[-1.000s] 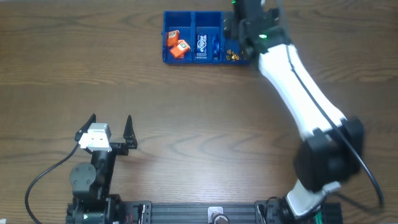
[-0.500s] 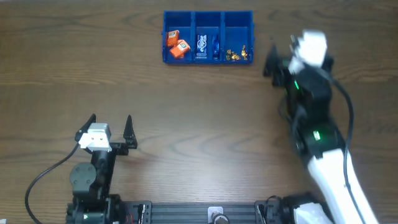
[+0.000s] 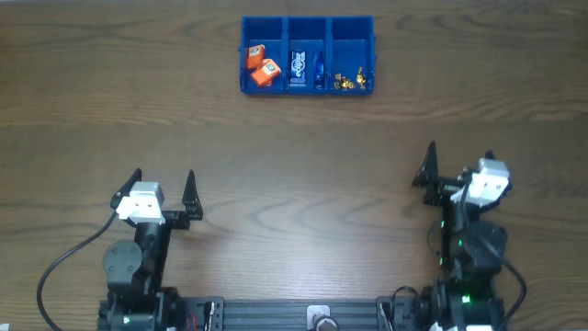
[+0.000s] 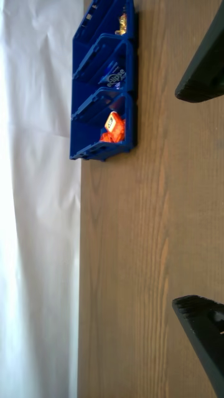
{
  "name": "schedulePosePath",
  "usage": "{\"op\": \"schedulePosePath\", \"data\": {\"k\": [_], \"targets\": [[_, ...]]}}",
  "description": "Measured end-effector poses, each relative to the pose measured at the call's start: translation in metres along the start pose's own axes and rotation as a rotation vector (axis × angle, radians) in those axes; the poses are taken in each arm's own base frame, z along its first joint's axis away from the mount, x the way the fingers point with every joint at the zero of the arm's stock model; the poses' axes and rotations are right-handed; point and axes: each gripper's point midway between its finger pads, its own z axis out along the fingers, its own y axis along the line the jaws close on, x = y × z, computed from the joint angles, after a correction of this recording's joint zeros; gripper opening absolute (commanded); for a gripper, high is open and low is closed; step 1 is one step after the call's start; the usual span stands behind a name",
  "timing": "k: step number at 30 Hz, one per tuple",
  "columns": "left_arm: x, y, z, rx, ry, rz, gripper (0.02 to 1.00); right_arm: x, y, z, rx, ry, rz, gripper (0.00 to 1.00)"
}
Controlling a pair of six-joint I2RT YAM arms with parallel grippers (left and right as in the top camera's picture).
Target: Sort Candies Into Trays
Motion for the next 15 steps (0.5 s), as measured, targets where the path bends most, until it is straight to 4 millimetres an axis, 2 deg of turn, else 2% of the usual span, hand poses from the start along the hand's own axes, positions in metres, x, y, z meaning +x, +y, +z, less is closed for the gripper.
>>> {"op": "schedulePosePath", "data": {"k": [6,15], "targets": [[0.000,0.000,0.000,0.000,0.000,0.000,0.998,0.026,0.006,-0.008,-0.055,0.004,0.000,0.998],[0.000,0.000,0.000,0.000,0.000,0.000,0.998,0.028,0.014,-0.018,-0.115,0.002,0.001,0.998]]}}
